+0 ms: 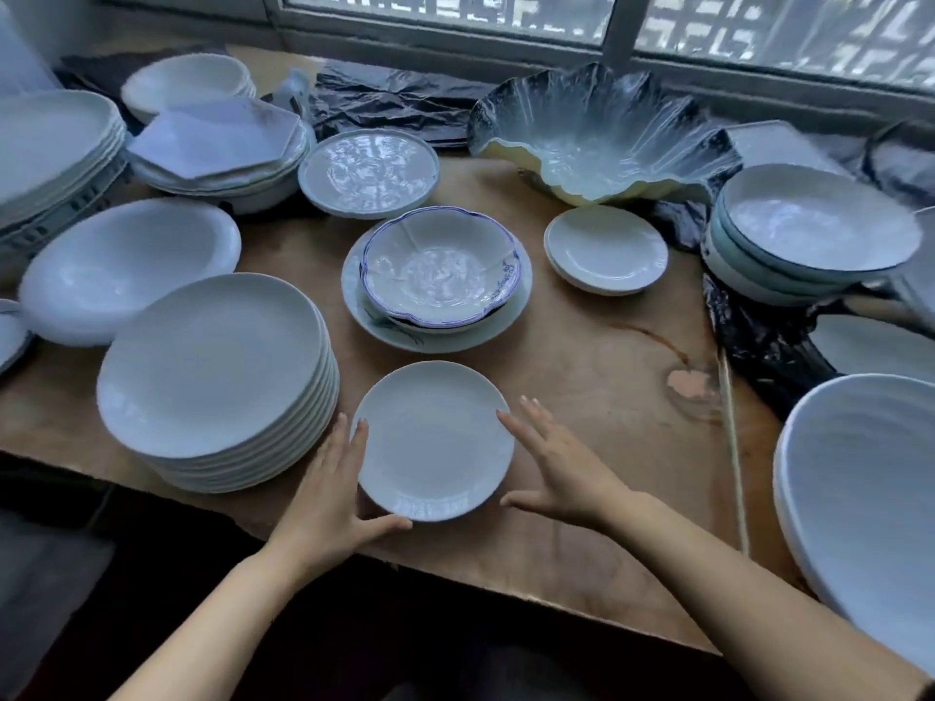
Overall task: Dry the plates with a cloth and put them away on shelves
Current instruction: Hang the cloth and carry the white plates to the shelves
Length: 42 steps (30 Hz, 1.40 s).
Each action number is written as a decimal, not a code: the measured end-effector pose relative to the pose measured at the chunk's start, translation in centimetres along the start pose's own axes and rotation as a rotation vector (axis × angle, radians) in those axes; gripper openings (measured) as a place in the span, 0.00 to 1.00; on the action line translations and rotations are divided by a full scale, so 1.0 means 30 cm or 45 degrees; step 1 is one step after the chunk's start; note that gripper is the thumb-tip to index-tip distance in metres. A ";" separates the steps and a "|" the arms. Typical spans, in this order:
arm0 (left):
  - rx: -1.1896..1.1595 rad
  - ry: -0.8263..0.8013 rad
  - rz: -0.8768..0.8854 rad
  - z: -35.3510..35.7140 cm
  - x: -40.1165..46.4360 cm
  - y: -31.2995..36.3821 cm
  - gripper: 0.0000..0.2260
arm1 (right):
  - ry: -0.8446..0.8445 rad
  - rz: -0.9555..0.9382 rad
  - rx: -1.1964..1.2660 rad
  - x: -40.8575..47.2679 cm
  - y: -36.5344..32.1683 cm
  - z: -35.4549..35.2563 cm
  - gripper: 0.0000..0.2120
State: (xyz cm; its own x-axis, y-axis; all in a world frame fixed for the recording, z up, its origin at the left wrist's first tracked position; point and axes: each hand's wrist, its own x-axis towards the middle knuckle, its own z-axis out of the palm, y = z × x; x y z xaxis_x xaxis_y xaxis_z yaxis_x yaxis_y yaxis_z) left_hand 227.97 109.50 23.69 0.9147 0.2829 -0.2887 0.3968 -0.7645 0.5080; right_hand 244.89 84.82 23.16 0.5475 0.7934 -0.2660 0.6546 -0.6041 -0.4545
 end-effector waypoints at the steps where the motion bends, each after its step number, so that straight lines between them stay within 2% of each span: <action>1: 0.024 0.013 0.069 -0.019 -0.010 0.007 0.57 | 0.051 0.017 0.010 -0.048 -0.018 -0.008 0.46; 5: 0.092 0.015 0.372 -0.072 -0.069 0.086 0.47 | 0.284 0.138 0.069 -0.261 -0.106 -0.044 0.40; 11: 0.195 0.030 0.903 -0.094 -0.195 0.358 0.37 | 0.607 0.345 0.045 -0.672 -0.222 -0.055 0.37; 16: 0.273 -0.183 1.372 0.001 -0.361 0.634 0.31 | 0.781 0.602 0.106 -1.104 -0.340 0.011 0.37; 21: 0.269 -0.451 1.729 0.199 -0.620 0.924 0.30 | 0.982 0.973 0.133 -1.591 -0.469 0.157 0.35; 23: 0.319 -0.467 1.844 0.266 -0.699 1.012 0.31 | 1.005 1.087 0.155 -1.726 -0.492 0.213 0.35; 27: 0.430 -0.562 2.136 0.471 -1.050 1.246 0.34 | 1.137 1.427 0.186 -2.160 -0.615 0.414 0.36; 33: 0.381 -0.733 2.422 0.819 -1.699 1.460 0.35 | 1.170 1.843 0.200 -2.789 -0.923 0.748 0.36; 42: 0.389 -1.048 2.961 1.186 -2.631 1.652 0.34 | 1.510 2.434 0.189 -3.413 -1.398 1.137 0.35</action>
State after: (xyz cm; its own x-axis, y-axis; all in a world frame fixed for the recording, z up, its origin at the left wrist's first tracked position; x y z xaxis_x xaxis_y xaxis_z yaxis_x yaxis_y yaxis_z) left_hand 172.70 28.67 42.77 -0.5341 -0.8333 0.1424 -0.7882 0.5517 0.2726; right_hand 143.59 31.46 40.46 0.2902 -0.9505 0.1107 -0.8530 -0.3094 -0.4203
